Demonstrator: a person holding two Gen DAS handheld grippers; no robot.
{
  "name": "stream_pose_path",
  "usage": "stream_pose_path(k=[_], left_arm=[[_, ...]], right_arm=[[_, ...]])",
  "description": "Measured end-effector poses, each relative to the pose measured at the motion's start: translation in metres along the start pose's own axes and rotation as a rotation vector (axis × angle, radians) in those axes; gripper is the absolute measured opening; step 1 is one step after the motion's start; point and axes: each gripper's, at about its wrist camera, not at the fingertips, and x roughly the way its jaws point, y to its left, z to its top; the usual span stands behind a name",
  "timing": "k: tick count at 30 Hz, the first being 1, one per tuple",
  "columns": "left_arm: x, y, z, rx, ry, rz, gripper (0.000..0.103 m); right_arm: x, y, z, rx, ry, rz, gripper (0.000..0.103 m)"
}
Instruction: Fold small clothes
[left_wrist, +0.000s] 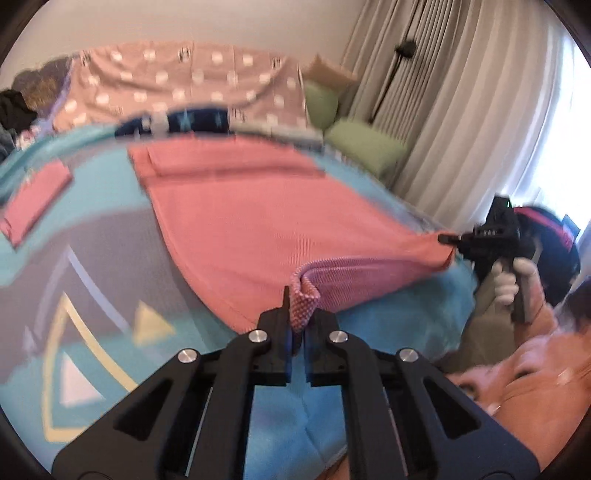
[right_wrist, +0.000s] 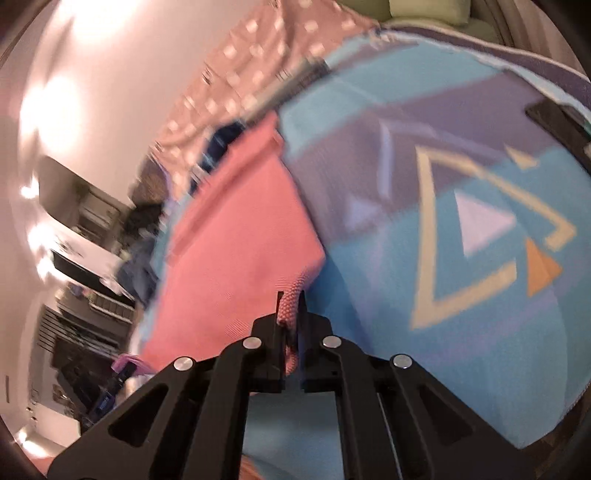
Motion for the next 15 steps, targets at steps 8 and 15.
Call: stream_pose_path(k=[8,15], left_arm=[[-0.019,0.0,0.053,0.055,-0.16,0.011,0.004],[-0.007,0.017,0.084,0.036,-0.205,0.033,0.004]], right_arm=[[-0.004,0.057,0.049,-0.13,-0.079,0.06,0.004],[0.02,0.088,0.088,-0.181,-0.085,0.065,0.004]])
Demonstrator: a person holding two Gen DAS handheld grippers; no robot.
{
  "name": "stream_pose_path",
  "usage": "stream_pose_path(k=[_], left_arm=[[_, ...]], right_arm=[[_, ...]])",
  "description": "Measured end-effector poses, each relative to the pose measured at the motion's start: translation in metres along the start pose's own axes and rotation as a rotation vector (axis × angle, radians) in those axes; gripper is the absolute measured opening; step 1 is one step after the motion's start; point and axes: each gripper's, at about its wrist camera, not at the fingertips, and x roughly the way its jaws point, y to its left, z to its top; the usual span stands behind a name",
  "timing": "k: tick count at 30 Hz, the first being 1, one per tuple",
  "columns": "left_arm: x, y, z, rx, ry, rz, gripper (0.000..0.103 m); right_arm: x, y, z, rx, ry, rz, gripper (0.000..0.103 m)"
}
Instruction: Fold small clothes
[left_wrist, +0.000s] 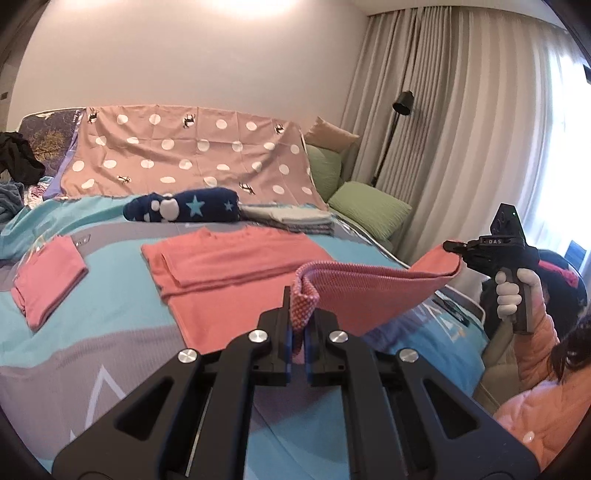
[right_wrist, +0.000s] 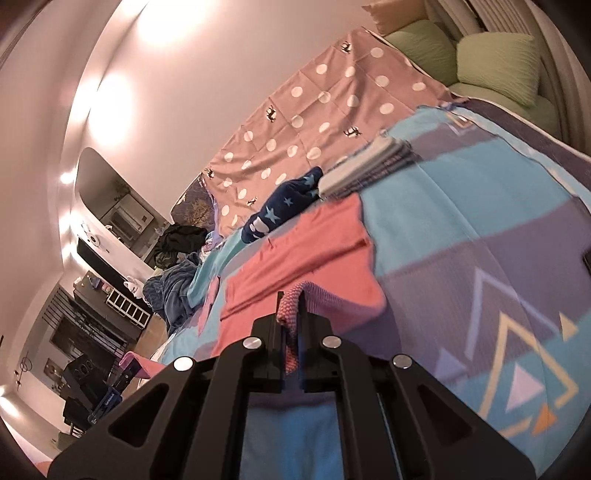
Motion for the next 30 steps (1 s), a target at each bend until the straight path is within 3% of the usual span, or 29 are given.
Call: stream_pose_path(k=[12,19,30], left_arm=[[0.056,0.05,0.048,-0.048,0.011,0.068,0.004],[0.105,0.092,0.06,-0.129,0.061,0.097,0.004],[0.176,0.15,0.085,-0.161,0.107,0.151,0.004]], right_arm=[[0.072,0.005,0.061,0.013,0.017,-0.044,0.004],[0.136,-0.002,0.091,0.04,0.087,-0.061,0.004],[0.231,-0.028,0.142,0.108,0.137,-0.133,0.004]])
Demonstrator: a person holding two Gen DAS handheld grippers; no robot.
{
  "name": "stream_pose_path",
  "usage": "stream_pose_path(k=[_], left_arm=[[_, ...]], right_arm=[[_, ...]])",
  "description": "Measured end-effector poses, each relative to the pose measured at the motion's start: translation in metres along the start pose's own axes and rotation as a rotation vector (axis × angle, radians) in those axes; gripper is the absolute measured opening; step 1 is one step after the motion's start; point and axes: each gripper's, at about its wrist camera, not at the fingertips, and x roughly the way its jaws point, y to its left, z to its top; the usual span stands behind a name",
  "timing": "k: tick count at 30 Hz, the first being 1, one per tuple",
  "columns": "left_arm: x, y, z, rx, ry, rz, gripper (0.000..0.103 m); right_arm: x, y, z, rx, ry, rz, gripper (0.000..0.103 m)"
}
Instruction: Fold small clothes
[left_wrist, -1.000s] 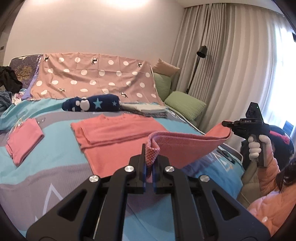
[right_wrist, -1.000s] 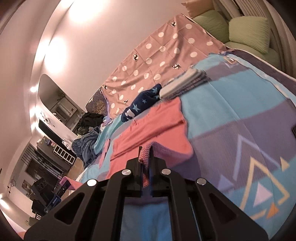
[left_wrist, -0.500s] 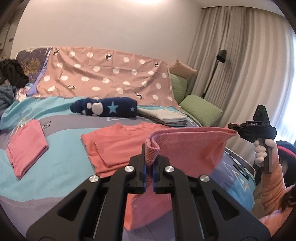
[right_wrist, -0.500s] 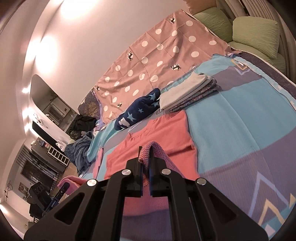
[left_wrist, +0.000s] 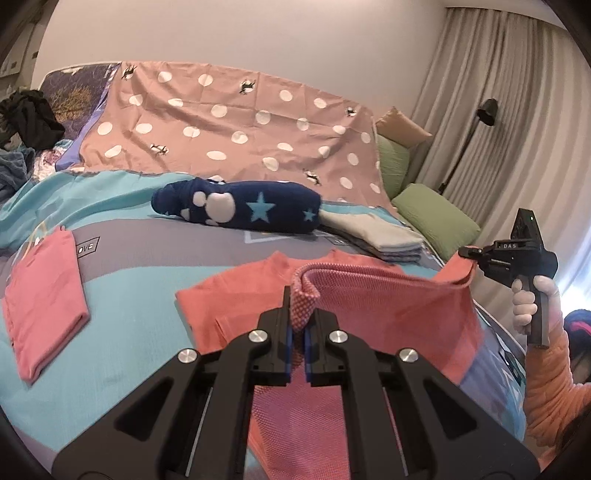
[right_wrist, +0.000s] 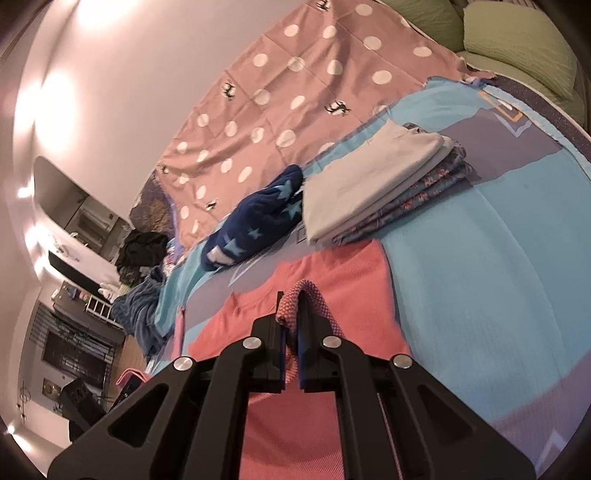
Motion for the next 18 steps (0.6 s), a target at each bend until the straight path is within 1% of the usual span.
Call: stream_pose_path(k=[3,5,8,10,11,12,13,14,16,18], left_arm=[[0.027,0.02,0.009,-0.024,0.024,0.025,0.004],[0.052,0.037,0.013,-0.05,0.057,0.038,0.004],[0.089,0.06,0.011,-0.09,0.113,0.054,0.004],[0.108,0.07,0.007,-0.104,0.142,0.061,0.004],[0.115,0.073,0.004,-0.105,0.154,0.061,0.004],[0.119,0.075,0.002,-0.104,0.16,0.061,0.004],[0.124,0.077,-0.001,-0.104,0.167,0.061,0.005],[0.125,0.079,-0.003,-0.111,0.17,0.056,0.005],[0.126,0.084,-0.006,-0.132,0.17,0.043,0.005],[0.124,0.09,-0.007,-0.162,0.164,0.029,0.006]], right_arm=[[0.034,-0.006,0.014,0.011,0.027,-0.037,0.005],[0.057,-0.009,0.021,0.006,0.045,-0.073,0.006],[0.086,-0.015,0.028,-0.017,0.05,-0.145,0.008],[0.099,-0.023,0.029,-0.008,0.057,-0.164,0.009],[0.101,-0.026,0.029,-0.002,0.059,-0.166,0.012],[0.102,-0.028,0.029,0.002,0.057,-0.163,0.022],[0.102,-0.031,0.029,-0.001,0.05,-0.164,0.026],[0.099,-0.032,0.029,-0.011,0.042,-0.167,0.028],[0.093,-0.032,0.03,-0.053,0.026,-0.173,0.029],[0.088,-0.03,0.031,-0.108,0.028,-0.168,0.031]])
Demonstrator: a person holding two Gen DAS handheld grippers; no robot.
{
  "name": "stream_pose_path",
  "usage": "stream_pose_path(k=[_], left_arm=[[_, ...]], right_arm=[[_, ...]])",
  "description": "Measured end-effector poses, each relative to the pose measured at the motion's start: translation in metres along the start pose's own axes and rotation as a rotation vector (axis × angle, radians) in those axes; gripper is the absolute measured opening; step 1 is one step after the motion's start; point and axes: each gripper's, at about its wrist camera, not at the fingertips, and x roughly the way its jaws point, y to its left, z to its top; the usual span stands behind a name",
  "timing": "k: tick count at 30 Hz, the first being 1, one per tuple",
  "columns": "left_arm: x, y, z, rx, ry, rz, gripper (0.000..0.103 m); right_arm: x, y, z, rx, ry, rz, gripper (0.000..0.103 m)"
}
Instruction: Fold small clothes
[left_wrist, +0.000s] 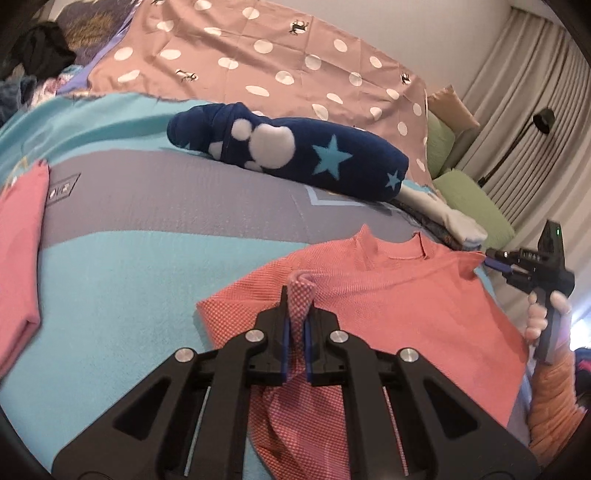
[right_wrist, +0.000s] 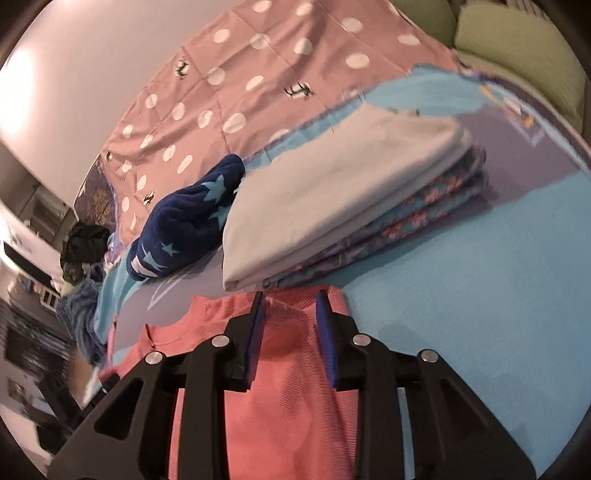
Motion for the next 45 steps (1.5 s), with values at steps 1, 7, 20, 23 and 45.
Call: stream_pose_path(k=[1,7,20,23,45], left_arm=[[0.0,0.002,0.0,-0.009,-0.004,-0.003,0.006],[0.001,0.0,0.0,-0.005,-0.011,-0.001,0.006],[-0.038,-0.042,0.018,0.142,-0.148,0.043,0.005],[-0.017,-0.036,0.026,0.149,-0.116,0.096,0.005],[-0.146,-0.032,-0.13,-0.047,0.026,0.039,0.047]], right_arm=[[0.0,0.002,-0.001,-0.037,0.021,0.014,0.033],[0.016,0.012,-0.01,-0.207,0.117,0.036,0.034],[-0.019,0.029,0.003,-0.229,-0.088,0.001,0.0],[0.005,0.024,0.007,-0.247,-0.055,-0.083,0.0],[-0.112,-0.036,-0.166,-0.251,0.09,0.018,0.019]])
